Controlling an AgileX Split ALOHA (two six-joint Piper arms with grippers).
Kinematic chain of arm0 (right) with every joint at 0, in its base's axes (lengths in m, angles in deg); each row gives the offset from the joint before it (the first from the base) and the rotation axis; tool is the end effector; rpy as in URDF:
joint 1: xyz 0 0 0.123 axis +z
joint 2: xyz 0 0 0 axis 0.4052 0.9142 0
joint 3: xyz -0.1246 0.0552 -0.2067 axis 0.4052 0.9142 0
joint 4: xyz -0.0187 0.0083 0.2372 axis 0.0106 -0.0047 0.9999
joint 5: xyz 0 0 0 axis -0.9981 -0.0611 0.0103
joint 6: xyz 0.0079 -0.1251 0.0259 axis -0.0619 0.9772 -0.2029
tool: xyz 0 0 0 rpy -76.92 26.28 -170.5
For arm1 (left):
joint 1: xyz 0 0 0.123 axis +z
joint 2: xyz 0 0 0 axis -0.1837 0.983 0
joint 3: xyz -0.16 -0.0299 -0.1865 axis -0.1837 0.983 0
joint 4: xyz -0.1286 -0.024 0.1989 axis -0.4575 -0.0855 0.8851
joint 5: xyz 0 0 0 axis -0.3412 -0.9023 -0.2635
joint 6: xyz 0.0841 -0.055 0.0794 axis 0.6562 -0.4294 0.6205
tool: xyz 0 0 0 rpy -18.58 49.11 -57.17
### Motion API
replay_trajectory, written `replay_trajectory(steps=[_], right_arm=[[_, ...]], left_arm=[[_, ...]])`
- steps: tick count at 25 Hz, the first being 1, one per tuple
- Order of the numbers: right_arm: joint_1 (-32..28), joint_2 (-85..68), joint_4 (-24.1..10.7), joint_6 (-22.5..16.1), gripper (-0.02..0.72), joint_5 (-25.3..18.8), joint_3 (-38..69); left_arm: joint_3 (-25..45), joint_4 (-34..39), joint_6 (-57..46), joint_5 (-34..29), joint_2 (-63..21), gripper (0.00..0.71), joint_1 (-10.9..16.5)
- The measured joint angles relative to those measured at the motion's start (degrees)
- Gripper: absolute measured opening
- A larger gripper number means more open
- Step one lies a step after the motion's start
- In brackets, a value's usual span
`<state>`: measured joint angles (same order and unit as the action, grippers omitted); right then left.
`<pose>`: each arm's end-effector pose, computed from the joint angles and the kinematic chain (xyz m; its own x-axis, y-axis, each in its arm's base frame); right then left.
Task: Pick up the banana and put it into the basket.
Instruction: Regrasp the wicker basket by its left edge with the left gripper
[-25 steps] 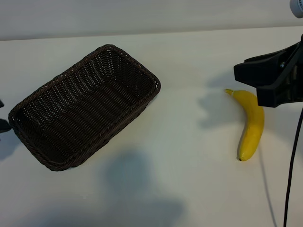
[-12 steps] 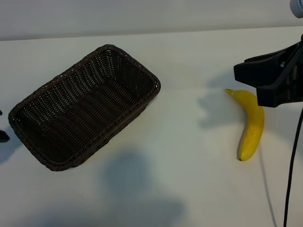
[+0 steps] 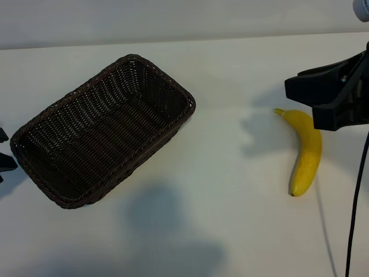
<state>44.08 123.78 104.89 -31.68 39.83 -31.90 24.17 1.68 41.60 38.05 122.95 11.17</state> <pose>0.2066 0.1326 0.3009 -0.5586 -0.1251 -0.8200 -0.5979 0.7459 0.2935 0.2102 0.0406 0.1595 -0.6764 -0.6396 -0.3652 -0.4845 0.7599 -0.4333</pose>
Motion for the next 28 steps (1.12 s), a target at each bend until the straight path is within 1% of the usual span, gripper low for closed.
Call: replay_trajectory(steps=[7, 18, 21, 26, 28], right_arm=[[0.0, 0.0, 0.0, 0.0, 0.247, 0.0, 0.0], [0.0, 0.0, 0.0, 0.0, 0.247, 0.0, 0.0], [0.0, 0.0, 0.0, 0.0, 0.247, 0.0, 0.0], [0.0, 0.0, 0.0, 0.0, 0.247, 0.0, 0.0], [0.0, 0.0, 0.0, 0.0, 0.247, 0.0, 0.0]], left_arm=[[0.0, -0.13, 0.19, 0.06, 2.07, 0.433, 0.0], [0.0, -1.39, 1.99, 2.47, 5.2, 0.435, 0.0], [0.0, -4.68, 5.39, 2.66, 6.81, 0.435, 0.0], [0.0, -13.65, 13.65, 2.84, 8.43, 0.435, 0.0], [0.0, -15.83, 15.13, 2.89, 8.82, 0.435, 0.0]])
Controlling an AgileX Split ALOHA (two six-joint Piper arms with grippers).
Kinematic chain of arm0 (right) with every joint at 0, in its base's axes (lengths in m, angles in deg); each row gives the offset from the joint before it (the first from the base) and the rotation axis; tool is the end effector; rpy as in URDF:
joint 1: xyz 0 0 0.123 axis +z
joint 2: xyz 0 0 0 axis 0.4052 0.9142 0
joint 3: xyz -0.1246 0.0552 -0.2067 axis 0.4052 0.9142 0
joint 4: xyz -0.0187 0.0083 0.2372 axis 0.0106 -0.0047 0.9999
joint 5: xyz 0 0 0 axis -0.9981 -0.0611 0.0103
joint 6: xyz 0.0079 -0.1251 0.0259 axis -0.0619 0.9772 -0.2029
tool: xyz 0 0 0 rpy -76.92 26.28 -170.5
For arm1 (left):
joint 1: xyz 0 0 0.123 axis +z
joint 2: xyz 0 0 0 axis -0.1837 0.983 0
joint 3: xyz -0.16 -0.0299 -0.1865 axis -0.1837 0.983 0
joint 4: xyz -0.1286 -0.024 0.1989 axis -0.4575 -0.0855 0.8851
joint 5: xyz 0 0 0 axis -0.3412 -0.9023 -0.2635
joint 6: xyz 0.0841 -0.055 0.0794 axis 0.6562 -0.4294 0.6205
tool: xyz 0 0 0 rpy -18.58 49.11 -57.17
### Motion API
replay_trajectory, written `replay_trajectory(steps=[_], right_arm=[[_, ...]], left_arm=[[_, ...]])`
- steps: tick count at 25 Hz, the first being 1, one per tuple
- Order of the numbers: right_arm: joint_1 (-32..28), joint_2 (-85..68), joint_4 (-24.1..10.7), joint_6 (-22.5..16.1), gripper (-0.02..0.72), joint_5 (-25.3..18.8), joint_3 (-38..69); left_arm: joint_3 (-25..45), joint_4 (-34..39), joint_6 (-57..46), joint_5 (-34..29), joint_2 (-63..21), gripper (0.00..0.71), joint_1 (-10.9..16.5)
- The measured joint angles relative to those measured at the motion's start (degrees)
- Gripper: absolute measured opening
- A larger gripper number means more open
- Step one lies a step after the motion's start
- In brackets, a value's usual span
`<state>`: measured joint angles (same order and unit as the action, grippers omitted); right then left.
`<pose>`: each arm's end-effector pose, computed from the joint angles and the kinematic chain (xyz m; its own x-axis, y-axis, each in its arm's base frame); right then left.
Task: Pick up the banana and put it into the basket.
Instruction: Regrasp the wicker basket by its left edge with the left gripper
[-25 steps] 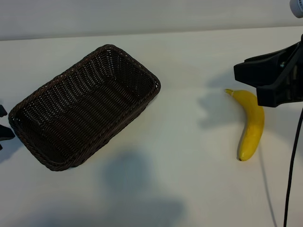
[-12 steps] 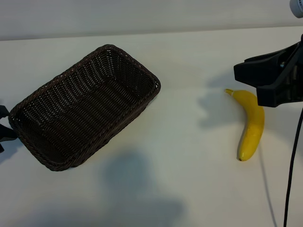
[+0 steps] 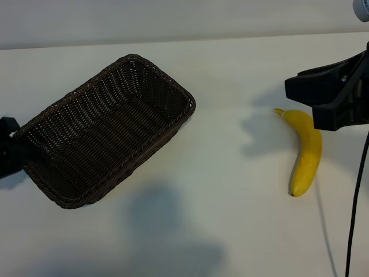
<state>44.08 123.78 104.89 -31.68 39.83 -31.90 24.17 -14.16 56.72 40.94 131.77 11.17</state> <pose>0.2066 0.1326 0.3009 -0.5586 -0.1251 -0.8200 -0.5979 0.7459 0.2935 0.2296 0.0361 0.1378 -0.6930 -0.6478 -0.3164 -0.4522 0.7324 -0.5090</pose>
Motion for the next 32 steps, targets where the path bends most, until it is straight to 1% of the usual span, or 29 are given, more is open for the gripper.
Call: replay_trajectory(steps=[11, 13, 26, 32], right_arm=[[0.0, 0.0, 0.0, -0.07, 0.247, 0.0, 0.0], [0.0, 0.0, 0.0, -0.07, 0.247, 0.0, 0.0], [0.0, 0.0, 0.0, -0.02, 0.247, 0.0, 0.0], [0.0, 0.0, 0.0, -0.02, 0.247, 0.0, 0.0]], left_arm=[[-0.56, -1.06, 0.41, 0.4, 4.49, 0.435, 0.17], [-0.56, -0.83, 0.46, -0.28, 5.3, 0.435, 0.17], [-0.56, -0.83, 0.41, 0.2, 5.07, 0.435, 0.17], [-0.56, -0.83, -0.07, 0.26, 6.89, 0.435, 0.17]])
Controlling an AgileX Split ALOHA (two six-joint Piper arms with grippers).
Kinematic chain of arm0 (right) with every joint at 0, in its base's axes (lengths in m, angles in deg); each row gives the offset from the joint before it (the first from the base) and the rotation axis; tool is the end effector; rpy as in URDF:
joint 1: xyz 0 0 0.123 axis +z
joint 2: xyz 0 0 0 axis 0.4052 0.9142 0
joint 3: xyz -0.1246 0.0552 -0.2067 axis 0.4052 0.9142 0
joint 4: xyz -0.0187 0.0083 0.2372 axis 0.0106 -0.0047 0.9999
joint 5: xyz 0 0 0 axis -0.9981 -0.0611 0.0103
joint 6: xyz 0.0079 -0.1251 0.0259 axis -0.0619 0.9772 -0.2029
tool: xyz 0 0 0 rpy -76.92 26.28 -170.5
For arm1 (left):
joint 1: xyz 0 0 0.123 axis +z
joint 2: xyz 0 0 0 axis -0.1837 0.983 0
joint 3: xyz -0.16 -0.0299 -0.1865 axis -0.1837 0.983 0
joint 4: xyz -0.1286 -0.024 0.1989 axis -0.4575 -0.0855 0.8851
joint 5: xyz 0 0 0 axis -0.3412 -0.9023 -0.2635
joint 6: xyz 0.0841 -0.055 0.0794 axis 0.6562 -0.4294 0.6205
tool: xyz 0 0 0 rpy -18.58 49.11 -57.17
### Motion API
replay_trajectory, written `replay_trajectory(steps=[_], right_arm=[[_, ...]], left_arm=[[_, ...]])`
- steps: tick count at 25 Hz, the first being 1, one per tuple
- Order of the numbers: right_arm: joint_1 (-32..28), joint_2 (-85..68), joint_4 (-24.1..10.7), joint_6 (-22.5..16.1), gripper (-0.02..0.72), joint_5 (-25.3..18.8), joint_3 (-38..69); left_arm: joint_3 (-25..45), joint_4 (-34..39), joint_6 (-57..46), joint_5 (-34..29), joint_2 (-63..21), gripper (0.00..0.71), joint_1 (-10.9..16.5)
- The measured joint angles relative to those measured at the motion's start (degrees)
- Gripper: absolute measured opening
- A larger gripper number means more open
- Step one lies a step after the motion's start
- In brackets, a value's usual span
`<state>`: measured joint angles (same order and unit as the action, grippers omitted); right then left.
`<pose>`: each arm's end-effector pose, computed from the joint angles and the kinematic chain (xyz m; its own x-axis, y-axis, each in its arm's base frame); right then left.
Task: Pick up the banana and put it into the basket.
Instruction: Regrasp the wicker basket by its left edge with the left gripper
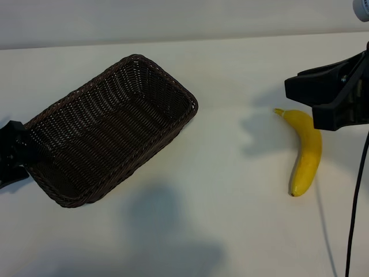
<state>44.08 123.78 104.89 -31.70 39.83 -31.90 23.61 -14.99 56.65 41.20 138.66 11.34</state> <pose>0.2066 0.1326 0.3009 -0.5588 -0.1248 -0.8199 -0.5977 0.7460 0.2938 0.2330 0.0378 0.1133 -0.7082 -0.6720 -0.2164 -0.5125 0.7001 -0.4971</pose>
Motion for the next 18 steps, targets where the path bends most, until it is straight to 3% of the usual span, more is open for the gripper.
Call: replay_trajectory(steps=[18], right_arm=[[0.0, 0.0, 0.0, 0.0, 0.247, 0.0, 0.0]], left_arm=[[0.0, -0.42, 0.25, 2.41, 4.06, 0.433, 0.0]])
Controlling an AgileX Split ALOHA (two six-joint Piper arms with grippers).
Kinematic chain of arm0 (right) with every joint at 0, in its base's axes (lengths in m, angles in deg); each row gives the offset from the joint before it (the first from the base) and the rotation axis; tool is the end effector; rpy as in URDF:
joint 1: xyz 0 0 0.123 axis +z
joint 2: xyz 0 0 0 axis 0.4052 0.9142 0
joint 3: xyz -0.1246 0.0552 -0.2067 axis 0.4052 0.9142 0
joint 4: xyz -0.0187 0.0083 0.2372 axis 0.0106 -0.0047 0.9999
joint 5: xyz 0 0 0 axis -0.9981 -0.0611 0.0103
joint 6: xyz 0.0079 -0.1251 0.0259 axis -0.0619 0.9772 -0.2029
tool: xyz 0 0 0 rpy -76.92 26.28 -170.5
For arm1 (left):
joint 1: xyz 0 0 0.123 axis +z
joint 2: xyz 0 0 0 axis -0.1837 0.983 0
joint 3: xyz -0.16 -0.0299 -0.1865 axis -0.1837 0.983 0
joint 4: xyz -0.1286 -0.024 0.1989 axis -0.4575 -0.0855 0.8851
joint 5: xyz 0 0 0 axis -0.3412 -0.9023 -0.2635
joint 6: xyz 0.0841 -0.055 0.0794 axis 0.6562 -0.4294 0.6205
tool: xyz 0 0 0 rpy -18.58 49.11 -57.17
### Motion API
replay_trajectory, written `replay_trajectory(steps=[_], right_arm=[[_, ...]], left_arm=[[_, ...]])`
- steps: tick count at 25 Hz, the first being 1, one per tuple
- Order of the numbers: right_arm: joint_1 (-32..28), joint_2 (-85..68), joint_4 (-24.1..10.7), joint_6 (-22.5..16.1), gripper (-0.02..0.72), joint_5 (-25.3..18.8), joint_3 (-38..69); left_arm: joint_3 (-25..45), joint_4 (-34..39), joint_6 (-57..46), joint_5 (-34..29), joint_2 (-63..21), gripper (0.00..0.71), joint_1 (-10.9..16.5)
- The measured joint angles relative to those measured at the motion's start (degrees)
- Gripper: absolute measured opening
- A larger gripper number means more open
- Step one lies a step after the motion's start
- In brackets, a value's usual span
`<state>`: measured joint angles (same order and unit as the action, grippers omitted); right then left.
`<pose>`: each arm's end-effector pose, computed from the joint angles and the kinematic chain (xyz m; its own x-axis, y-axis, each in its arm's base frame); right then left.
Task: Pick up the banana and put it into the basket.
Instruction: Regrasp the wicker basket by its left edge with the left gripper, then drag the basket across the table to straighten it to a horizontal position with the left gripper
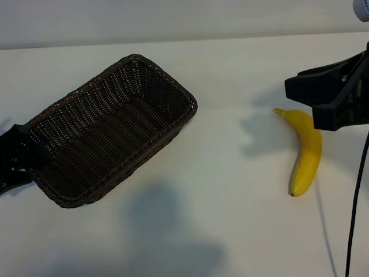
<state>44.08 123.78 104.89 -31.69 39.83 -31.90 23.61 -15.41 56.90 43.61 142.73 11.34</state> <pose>0.2066 0.1326 0.3009 -0.5587 -0.1249 -0.8199 -0.5978 0.7459 0.2936 0.2347 0.0420 0.0971 -0.7014 -0.6882 -0.1854 -0.5514 0.6888 -0.4706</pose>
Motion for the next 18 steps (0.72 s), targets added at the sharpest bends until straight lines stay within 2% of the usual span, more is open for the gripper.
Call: replay_trajectory(steps=[2, 4, 5, 7, 18], right_arm=[[0.0, 0.0, 0.0, 0.0, 0.247, 0.0, 0.0], [0.0, 0.0, 0.0, 0.0, 0.247, 0.0, 0.0], [0.0, 0.0, 0.0, 0.0, 0.247, 0.0, 0.0], [0.0, 0.0, 0.0, 0.0, 0.247, 0.0, 0.0], [0.0, 0.0, 0.05, 0.0, 0.247, 0.0, 0.0]], left_arm=[[0.0, 0.0, 0.0, 0.0, 0.0, 0.427, 0.0], [0.0, -0.29, 0.0, -0.11, 0.06, 0.386, 0.0], [0.0, -0.57, 0.0, -0.25, 0.06, 0.331, 0.0], [0.0, -1.11, 0.13, -0.45, 0.06, 0.172, 0.0], [-0.17, -1.4, 1.94, -1.2, 0.0, 0.174, 0.05]])
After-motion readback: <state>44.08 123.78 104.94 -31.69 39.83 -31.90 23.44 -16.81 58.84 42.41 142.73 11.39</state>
